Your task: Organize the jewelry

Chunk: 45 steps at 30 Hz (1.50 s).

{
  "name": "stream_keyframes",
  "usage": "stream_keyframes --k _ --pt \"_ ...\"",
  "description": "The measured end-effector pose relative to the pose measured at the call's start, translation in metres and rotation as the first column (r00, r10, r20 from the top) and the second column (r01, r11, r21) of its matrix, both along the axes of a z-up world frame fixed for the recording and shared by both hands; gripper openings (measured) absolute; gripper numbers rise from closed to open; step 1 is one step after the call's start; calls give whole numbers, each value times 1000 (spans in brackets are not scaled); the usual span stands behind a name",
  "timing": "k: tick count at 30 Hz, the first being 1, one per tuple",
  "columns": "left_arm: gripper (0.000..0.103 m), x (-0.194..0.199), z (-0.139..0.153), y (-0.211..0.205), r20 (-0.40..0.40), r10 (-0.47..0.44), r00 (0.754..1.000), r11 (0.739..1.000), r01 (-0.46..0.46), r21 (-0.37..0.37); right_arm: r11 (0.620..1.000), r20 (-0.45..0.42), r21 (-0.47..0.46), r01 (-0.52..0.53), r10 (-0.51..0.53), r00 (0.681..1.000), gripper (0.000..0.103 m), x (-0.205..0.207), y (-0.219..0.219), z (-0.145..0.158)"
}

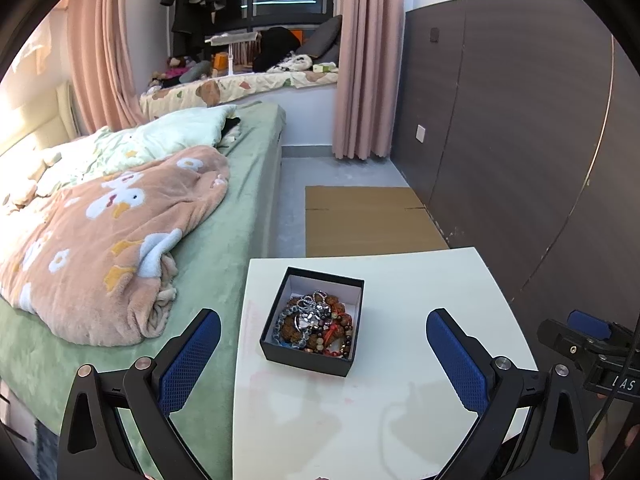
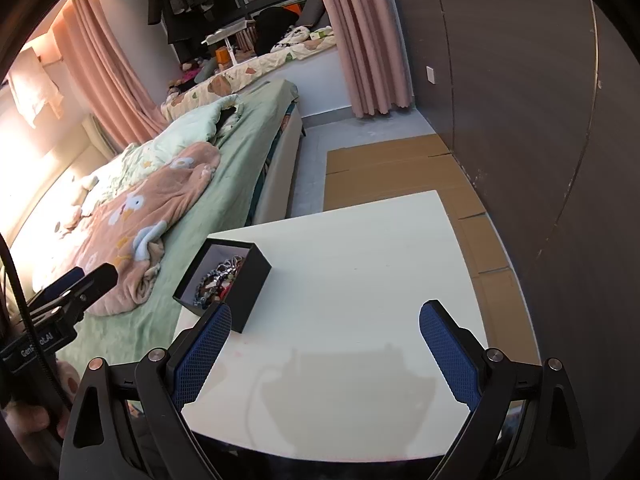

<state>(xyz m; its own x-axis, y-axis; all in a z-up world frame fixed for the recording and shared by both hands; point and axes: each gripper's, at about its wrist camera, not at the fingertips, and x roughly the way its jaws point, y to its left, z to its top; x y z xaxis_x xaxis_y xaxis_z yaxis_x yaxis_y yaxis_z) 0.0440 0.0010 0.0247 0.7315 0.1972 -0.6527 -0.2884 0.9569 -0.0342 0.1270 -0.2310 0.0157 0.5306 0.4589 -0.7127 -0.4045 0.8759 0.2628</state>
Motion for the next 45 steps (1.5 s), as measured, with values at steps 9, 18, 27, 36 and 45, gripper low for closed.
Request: stream_keyframes --k 9,18,27,36,45 --pt "102 1 -1 -3 -4 -11 1000 1000 11 4 1000 0 1 2 -2 1000 96 2 -3 1" --pt "102 0 0 -6 -4 -14 1000 1000 14 6 1000 0 0 3 -3 1000 96 2 -3 1" --pt "103 0 0 -6 -4 -12 1000 1000 12 4 1000 -3 -8 4 -4 1000 96 0 -2 0" --pt "102 1 -3 -8 -15 -22 1000 1000 22 -7 1000 -4 -10 3 -3 1000 96 0 -1 -1" --pt "102 1 -3 -18 -11 -50 999 998 51 22 1000 -10 -16 -1 1 1000 96 0 2 -4"
